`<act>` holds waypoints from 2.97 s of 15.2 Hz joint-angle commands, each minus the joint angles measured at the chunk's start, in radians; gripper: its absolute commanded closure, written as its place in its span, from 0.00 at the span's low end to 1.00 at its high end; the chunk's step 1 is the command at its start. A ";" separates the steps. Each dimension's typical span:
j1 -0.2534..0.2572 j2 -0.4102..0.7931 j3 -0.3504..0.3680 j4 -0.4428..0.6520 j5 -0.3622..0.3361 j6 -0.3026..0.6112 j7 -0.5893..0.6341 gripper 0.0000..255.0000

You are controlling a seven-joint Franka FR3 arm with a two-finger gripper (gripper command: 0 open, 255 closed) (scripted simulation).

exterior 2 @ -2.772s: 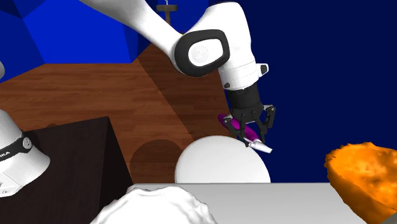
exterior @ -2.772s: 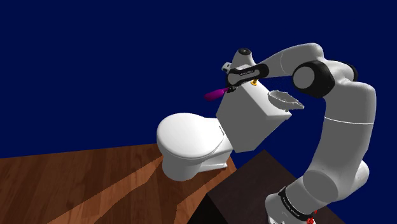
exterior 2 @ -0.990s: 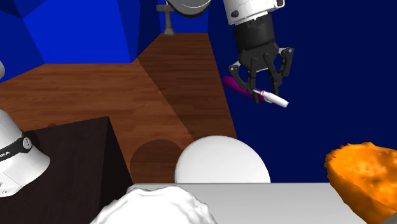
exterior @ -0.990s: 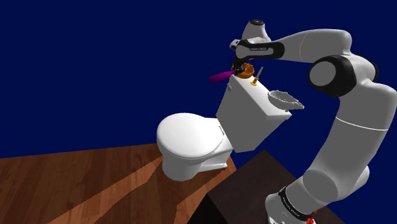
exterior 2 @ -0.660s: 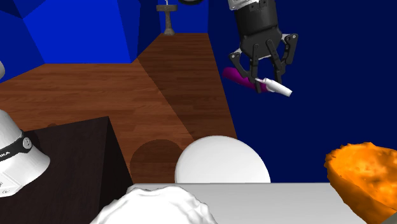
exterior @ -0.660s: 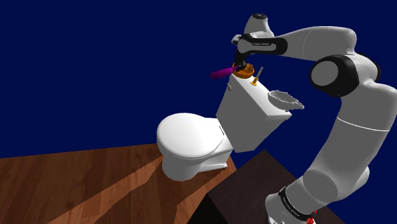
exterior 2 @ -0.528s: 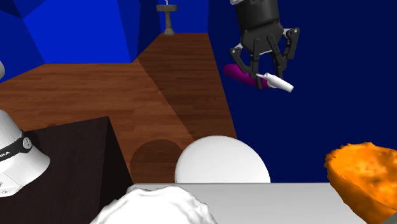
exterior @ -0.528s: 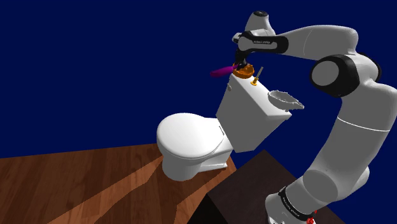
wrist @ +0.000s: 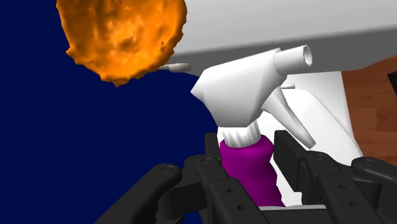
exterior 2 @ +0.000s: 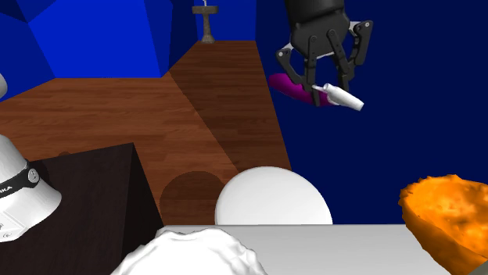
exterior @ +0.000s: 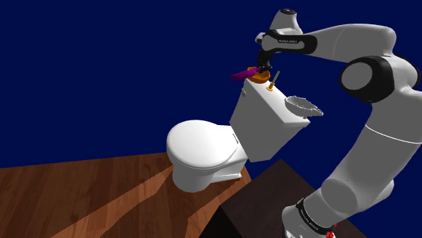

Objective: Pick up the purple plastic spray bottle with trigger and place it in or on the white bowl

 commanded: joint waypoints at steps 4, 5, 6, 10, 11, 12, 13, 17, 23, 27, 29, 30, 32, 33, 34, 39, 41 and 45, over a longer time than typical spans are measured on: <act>-0.063 -0.111 -0.027 -0.156 0.022 0.065 -0.092 1.00; -0.075 -0.129 -0.033 -0.181 0.027 0.076 -0.112 1.00; -0.087 -0.146 -0.040 -0.204 0.033 0.086 -0.132 1.00; -0.136 -0.204 -0.070 -0.283 0.058 0.121 -0.221 1.00; -0.148 -0.217 -0.078 -0.299 0.065 0.128 -0.244 1.00; -0.160 -0.229 -0.087 -0.315 0.072 0.135 -0.268 1.00; -0.172 -0.240 -0.095 -0.329 0.080 0.142 -0.293 1.00; -0.218 -0.274 -0.134 -0.373 0.114 0.162 -0.395 1.00; -0.287 -0.300 -0.198 -0.403 0.175 0.179 -0.562 1.00; -0.324 -0.296 -0.232 -0.411 0.214 0.193 -0.654 1.00; -0.324 -0.289 -0.232 -0.431 0.217 0.219 -0.656 1.00; -0.324 -0.286 -0.232 -0.441 0.219 0.232 -0.656 1.00; -0.325 -0.278 -0.232 -0.459 0.222 0.258 -0.659 1.00; -0.325 -0.274 -0.232 -0.468 0.224 0.271 -0.660 1.00; -0.325 -0.269 -0.232 -0.476 0.227 0.284 -0.661 1.00; -0.327 -0.243 -0.232 -0.516 0.240 0.348 -0.669 1.00; -0.328 -0.234 -0.231 -0.528 0.245 0.368 -0.673 1.00; -0.328 -0.234 -0.231 -0.528 0.245 0.368 -0.673 1.00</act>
